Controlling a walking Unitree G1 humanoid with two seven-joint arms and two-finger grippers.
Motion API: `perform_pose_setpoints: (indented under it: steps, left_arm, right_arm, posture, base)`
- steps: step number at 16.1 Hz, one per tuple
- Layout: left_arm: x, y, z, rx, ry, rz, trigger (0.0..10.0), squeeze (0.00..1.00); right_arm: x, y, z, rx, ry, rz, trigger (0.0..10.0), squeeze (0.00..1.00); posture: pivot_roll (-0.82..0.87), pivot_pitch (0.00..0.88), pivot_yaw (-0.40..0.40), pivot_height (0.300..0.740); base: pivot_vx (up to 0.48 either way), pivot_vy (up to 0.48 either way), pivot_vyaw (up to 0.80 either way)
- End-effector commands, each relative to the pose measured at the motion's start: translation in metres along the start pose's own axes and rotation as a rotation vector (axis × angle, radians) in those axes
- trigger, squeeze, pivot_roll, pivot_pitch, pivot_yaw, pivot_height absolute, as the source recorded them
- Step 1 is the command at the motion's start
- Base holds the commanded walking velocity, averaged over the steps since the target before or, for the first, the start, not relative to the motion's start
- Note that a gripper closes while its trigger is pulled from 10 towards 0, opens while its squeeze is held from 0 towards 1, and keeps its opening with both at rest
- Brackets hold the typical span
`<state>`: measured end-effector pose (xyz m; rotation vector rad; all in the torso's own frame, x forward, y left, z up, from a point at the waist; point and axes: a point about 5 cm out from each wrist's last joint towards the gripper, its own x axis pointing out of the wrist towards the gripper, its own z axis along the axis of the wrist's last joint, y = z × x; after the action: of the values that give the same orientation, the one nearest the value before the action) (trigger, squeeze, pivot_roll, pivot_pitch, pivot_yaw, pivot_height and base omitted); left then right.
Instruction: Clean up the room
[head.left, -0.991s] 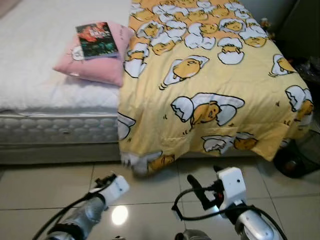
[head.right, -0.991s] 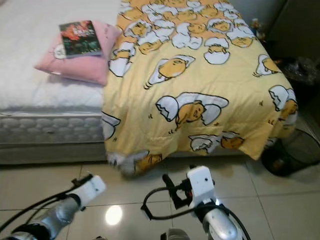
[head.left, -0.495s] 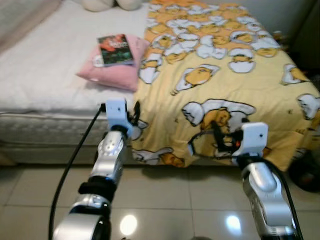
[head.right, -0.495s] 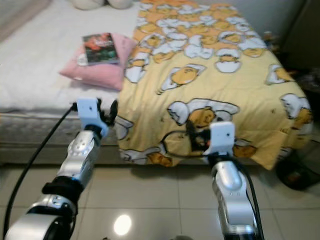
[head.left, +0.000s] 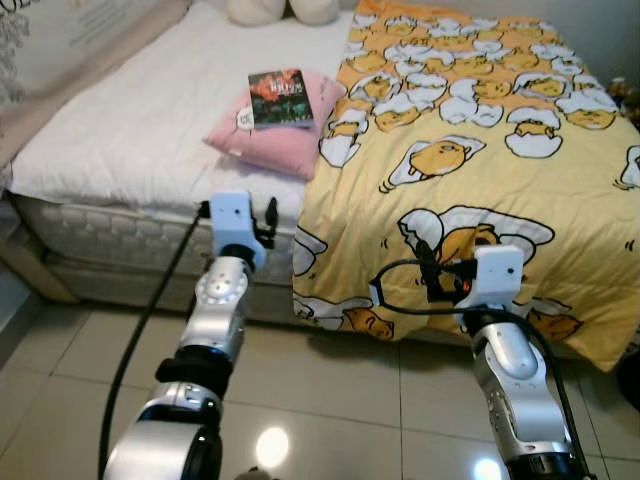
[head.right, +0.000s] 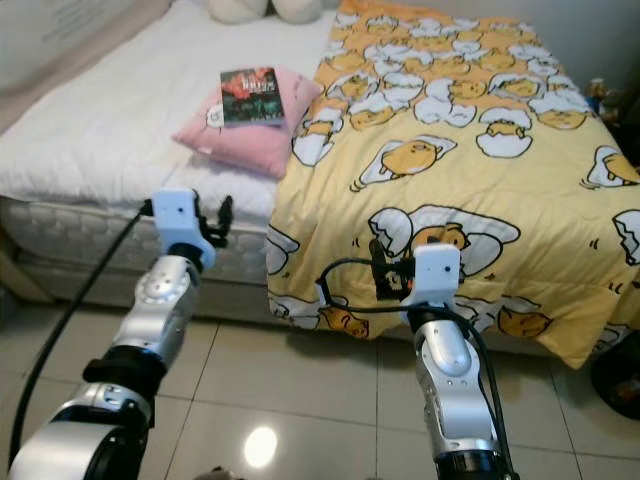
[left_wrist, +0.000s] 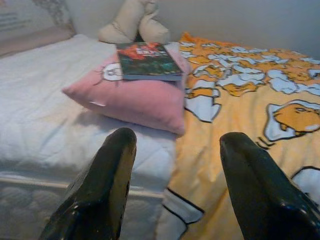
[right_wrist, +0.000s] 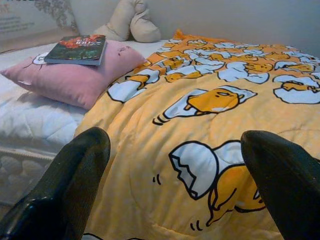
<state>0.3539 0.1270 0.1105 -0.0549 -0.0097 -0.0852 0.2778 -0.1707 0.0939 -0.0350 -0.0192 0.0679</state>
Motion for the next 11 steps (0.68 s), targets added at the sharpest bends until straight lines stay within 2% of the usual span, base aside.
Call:
perform_pose_setpoints:
  steps: [1,7,9,11]
  left_arm:
    - [0.0080,-0.0077,0.0135,0.017,-0.035,-0.024,10.0,0.00]
    - [0.0073,-0.0073,0.0082,-0.042,-0.007,0.020,10.0,0.00]
    - [0.0052,-0.0096,0.0051,-0.042,0.000,0.013,10.0,0.00]
    - [0.0061,-0.0125,0.0063,-0.024,-0.004,-0.010,10.0,0.00]
  right_arm:
    - [0.0061,0.0008,0.0070,-0.002,-0.037,0.000,10.0,0.00]
    - [0.0076,0.0085,0.0071,0.000,-0.044,0.061,10.0,0.00]
    - [0.0071,0.0080,0.0067,-0.002,-0.043,0.056,10.0,0.00]
    - [0.0054,0.0067,0.0028,-0.001,-0.033,0.043,10.0,0.00]
  posture:
    - [-0.07,0.000,0.054,0.740]
    - [-0.07,0.000,0.048,0.740]
    - [-0.08,0.000,0.046,0.740]
    - [-0.07,0.000,0.050,0.740]
  base:
    - [0.480,0.000,0.00]
    - [0.475,0.000,0.00]
    - [0.461,0.000,0.61]
    - [0.459,0.000,0.00]
